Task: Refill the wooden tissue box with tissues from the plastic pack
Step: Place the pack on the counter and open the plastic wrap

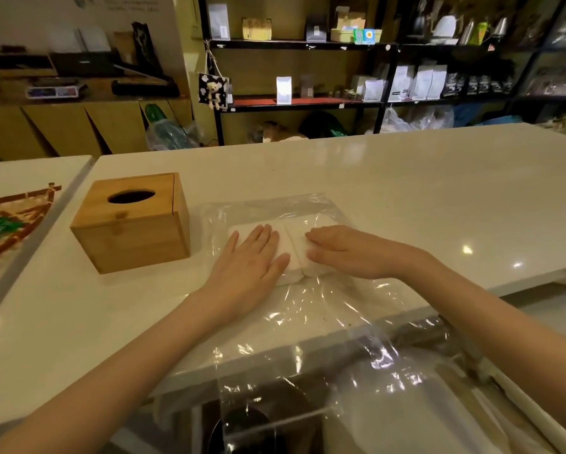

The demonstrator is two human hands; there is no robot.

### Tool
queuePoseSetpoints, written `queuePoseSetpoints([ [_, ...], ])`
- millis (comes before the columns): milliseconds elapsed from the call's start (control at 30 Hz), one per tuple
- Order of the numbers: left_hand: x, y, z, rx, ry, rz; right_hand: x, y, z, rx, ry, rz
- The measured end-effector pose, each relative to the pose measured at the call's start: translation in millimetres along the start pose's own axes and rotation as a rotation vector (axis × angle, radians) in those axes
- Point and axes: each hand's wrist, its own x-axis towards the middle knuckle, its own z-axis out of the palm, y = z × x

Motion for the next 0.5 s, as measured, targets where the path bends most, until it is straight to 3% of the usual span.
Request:
queuePoseSetpoints([
  [233, 49.2, -26.3, -5.1, 0.044, 0.002, -0.055, 42.3, 19.8, 6.8, -0.037, 0.046, 0.08],
  [500, 86.7, -52.2, 0.0, 0.06, 0.143, -0.08, 84.2, 40.3, 4.0, -0.004, 0.136, 0.056],
])
